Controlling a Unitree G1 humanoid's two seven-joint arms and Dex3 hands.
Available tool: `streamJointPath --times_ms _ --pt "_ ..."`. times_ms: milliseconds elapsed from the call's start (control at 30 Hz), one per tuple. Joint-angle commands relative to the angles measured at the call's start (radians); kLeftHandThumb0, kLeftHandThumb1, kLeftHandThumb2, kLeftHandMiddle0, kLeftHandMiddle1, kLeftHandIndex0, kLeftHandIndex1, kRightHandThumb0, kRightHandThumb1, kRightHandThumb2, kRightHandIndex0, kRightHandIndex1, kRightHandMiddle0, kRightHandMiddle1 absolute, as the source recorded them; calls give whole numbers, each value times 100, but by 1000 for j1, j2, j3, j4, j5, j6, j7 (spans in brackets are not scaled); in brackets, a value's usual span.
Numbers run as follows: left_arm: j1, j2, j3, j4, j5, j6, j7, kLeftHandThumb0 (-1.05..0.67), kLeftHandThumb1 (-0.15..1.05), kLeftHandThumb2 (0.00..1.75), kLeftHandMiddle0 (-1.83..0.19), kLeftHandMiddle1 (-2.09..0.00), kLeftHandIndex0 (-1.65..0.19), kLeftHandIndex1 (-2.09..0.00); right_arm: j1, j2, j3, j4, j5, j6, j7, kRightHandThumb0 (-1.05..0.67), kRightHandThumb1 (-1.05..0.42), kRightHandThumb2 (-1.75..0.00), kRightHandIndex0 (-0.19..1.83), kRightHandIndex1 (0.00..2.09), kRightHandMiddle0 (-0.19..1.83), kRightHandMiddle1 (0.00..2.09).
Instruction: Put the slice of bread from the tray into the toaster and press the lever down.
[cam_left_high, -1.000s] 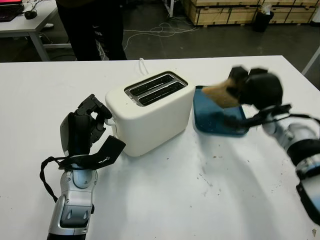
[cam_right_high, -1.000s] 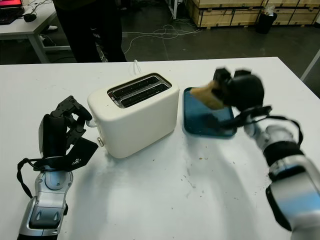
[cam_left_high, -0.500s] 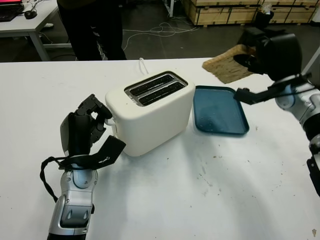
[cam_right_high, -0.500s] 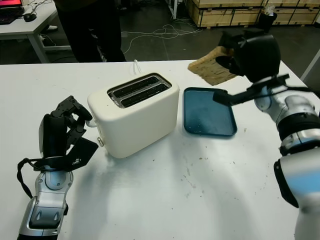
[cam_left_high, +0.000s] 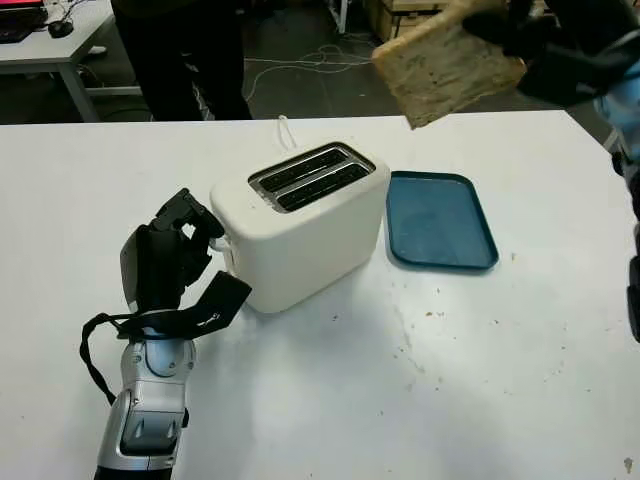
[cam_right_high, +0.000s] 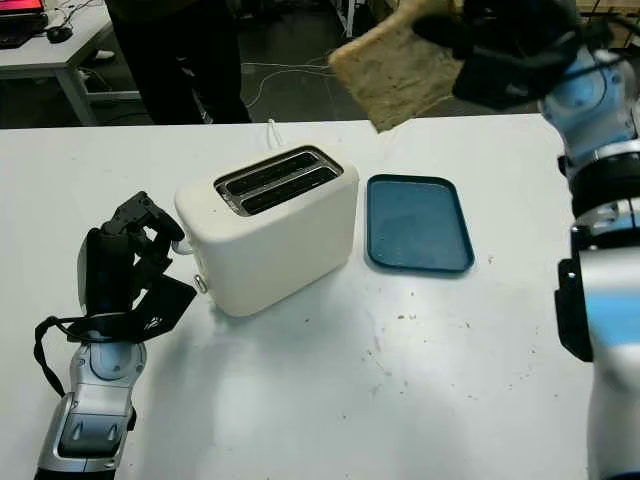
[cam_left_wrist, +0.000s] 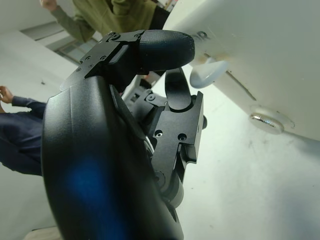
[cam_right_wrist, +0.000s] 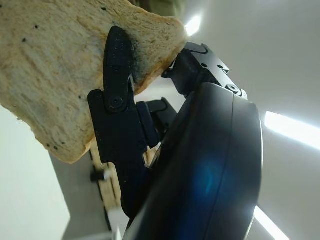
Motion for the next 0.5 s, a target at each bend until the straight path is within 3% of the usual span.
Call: streamJointPath --times_ms 0,467 --pt "-3 -1 -2 1 -1 -14 7 -1 92 43 -97 -175 -67 -175 -44 29 -8 -10 27 -12 38 -36 -92 -37 88 175 69 167" --pt "0 -1 -4 0 10 -9 12 -2 92 41 -97 -175 -67 -175 -91 176 -14 40 74 2 247 -55 -92 -45 102 175 77 175"
